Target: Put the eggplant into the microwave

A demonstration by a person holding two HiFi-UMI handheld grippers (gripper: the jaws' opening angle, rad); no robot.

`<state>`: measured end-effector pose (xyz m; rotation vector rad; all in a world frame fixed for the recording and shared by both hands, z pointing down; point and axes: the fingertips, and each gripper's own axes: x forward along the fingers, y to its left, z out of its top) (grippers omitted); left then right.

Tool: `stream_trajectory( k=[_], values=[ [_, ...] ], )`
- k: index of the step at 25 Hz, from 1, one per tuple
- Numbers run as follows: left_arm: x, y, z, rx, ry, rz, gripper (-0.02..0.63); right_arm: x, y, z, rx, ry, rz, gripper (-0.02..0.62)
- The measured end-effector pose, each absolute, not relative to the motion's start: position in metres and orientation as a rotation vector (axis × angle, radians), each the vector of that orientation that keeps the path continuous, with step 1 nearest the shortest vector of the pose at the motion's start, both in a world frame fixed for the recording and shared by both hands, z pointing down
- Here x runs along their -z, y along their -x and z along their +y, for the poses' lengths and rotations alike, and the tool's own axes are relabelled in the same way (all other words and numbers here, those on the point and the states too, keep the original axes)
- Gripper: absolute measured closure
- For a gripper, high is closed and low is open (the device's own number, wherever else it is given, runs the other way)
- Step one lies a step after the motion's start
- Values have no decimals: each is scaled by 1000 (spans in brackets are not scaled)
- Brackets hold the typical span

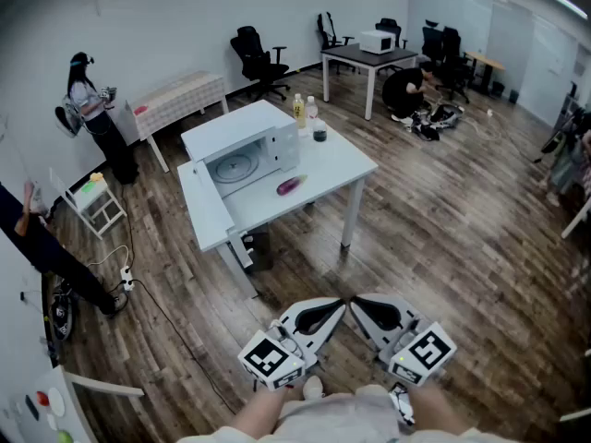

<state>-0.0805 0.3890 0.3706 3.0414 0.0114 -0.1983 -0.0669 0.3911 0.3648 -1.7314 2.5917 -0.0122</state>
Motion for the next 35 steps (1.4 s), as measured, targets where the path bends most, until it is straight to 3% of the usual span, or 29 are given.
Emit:
stream_trajectory(
  k=[35],
  values=[
    [-367,95,302,261,-3038,-28,604,-374,83,303,60,1659,2593,560]
  ],
)
